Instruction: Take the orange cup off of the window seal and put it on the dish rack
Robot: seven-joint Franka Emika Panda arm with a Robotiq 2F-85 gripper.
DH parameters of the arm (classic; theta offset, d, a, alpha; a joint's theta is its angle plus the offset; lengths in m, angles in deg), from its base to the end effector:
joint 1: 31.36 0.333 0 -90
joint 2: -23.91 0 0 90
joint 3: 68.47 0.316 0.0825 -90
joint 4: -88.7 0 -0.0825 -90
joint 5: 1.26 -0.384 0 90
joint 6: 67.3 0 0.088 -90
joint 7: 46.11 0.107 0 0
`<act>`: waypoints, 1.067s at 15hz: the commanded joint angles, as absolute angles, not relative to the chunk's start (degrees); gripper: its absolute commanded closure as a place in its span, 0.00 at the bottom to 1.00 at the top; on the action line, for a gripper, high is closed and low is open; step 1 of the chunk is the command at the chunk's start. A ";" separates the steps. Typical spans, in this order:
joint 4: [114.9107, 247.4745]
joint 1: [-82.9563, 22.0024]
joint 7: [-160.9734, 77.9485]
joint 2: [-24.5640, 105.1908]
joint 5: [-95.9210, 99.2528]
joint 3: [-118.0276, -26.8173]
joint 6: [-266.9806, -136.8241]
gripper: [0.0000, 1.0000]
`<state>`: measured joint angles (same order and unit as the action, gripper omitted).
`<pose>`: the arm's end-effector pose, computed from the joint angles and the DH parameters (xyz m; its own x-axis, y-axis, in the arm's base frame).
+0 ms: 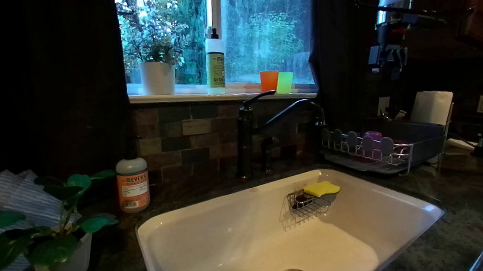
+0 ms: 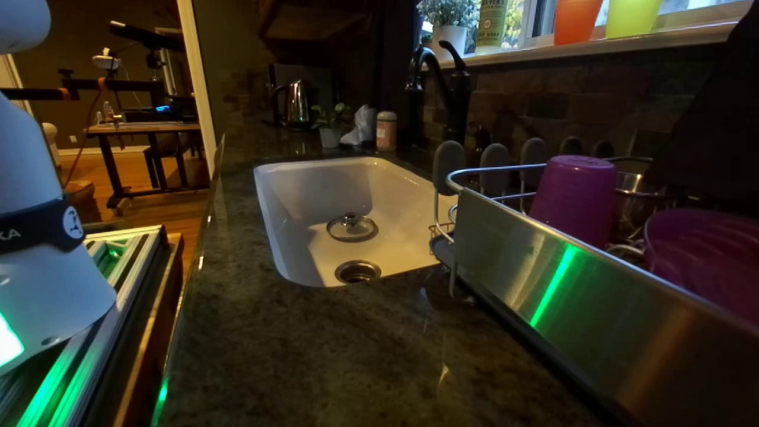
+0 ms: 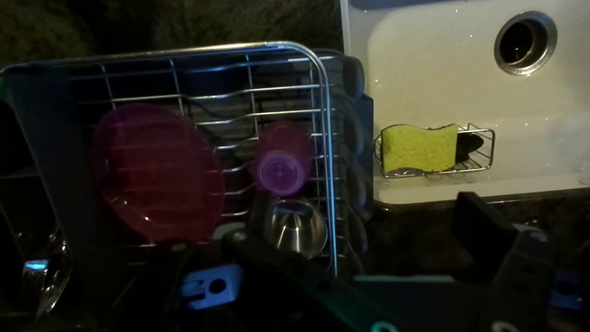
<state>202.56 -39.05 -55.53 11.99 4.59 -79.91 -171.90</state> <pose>0.4694 -0.1790 0.5556 0.9895 -0.1409 0.0319 -0.1428 -0.9876 0.0649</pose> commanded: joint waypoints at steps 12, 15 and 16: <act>189.72 -36.17 -49.71 22.83 -3.93 -75.47 -194.22 0.00; 183.64 -35.22 -46.47 27.71 -5.86 -73.52 -197.87 0.00; 182.06 -35.17 -50.31 28.68 -8.90 -73.22 -196.05 0.00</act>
